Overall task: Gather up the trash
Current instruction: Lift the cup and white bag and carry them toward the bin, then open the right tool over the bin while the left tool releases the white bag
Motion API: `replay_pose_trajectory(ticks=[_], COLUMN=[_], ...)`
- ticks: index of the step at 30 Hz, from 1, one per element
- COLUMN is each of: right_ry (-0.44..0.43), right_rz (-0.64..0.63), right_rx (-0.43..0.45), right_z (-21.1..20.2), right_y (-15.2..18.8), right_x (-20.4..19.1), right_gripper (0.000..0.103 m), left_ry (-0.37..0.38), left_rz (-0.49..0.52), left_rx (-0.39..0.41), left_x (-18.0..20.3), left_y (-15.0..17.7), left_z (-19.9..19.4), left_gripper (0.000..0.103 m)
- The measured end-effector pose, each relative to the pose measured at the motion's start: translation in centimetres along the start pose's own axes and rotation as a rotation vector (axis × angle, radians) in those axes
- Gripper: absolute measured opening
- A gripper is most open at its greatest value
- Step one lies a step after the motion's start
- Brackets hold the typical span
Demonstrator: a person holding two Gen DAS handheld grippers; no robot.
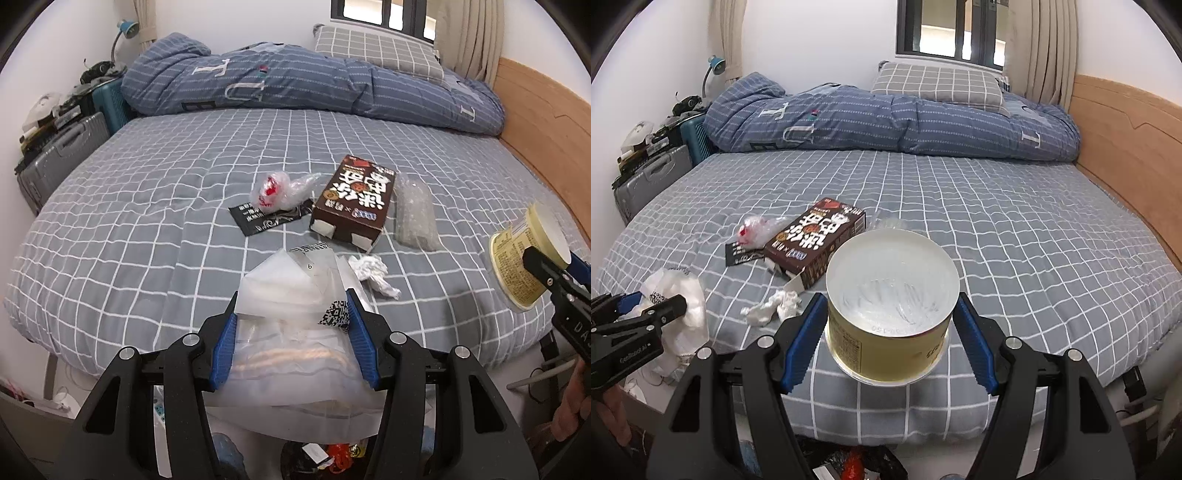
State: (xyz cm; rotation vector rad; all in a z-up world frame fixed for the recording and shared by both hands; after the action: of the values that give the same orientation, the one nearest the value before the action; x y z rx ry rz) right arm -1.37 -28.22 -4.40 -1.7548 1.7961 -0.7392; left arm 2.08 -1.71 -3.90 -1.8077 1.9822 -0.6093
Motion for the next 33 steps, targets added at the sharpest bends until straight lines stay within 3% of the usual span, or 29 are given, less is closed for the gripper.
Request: replay_pose_trajectory(ticks=[18, 33], right_ry=[0.007, -0.005], right_rz=[-0.011, -0.017], right_rx=[-0.066, -0.123], right_z=[-1.6, -3.6], right_y=[5.9, 10.3], right_x=[-0.6, -1.8], right_gripper=[0.067, 0.067], left_ry=[0.028, 0.017], left_rz=[0.022, 0.01], left_rx=[-0.052, -0.119], left_x=[1.6, 0.8], left_y=[5.0, 10.4], left_z=[-0.7, -1.3], left_gripper=[0.052, 0.052])
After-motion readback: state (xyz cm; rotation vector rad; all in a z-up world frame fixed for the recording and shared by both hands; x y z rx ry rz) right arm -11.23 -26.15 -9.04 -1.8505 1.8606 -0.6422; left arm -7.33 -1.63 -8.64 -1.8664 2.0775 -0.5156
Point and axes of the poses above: each gripper's, at about its wrist camera, not at the fingertips, and z roughly the way its jaws point, x to its right, y to its underside, the point moved 2 cm from there along z, roughly the way its jaws point, and after that the axes turned 7 degrees about -x, right-handed, at the moved point
